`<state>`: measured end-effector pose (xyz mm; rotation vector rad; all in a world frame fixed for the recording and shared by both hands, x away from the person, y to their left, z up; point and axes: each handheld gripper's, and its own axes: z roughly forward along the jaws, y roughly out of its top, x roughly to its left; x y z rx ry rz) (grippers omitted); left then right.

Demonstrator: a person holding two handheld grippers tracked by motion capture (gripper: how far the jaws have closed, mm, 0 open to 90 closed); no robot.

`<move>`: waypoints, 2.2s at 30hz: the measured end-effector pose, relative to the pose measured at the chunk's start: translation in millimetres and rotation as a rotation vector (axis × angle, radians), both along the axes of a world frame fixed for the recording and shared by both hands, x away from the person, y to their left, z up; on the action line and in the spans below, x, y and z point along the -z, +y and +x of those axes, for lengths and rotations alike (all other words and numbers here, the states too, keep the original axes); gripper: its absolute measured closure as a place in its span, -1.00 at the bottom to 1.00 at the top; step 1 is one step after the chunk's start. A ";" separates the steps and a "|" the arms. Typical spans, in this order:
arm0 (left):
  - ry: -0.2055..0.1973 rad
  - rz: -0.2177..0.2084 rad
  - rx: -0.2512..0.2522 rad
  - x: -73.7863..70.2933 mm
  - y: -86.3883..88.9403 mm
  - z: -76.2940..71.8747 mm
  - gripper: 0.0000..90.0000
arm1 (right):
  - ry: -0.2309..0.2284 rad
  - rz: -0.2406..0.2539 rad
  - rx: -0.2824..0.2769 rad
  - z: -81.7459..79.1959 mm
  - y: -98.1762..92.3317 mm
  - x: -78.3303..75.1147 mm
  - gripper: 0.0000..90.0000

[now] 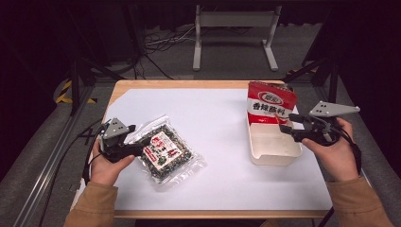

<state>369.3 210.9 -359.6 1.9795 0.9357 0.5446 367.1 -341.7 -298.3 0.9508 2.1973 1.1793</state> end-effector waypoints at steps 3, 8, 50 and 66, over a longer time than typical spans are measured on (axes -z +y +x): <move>0.001 0.006 -0.011 0.7 2.7 0.8 -0.41 | -0.009 0.035 -0.016 -4.0 3.9 3.5 -0.03; 0.012 0.018 -0.041 3.5 7.9 2.8 -0.42 | -0.018 0.063 -0.055 -11.6 15.5 12.2 -0.04; 0.233 -0.063 -0.273 74.1 57.2 57.4 -0.39 | -0.070 -0.039 -0.206 -24.8 65.1 33.0 -0.09; 0.334 -0.103 -0.209 88.7 59.4 62.8 -0.09 | -0.078 -0.051 -0.202 -22.9 65.2 35.5 -0.11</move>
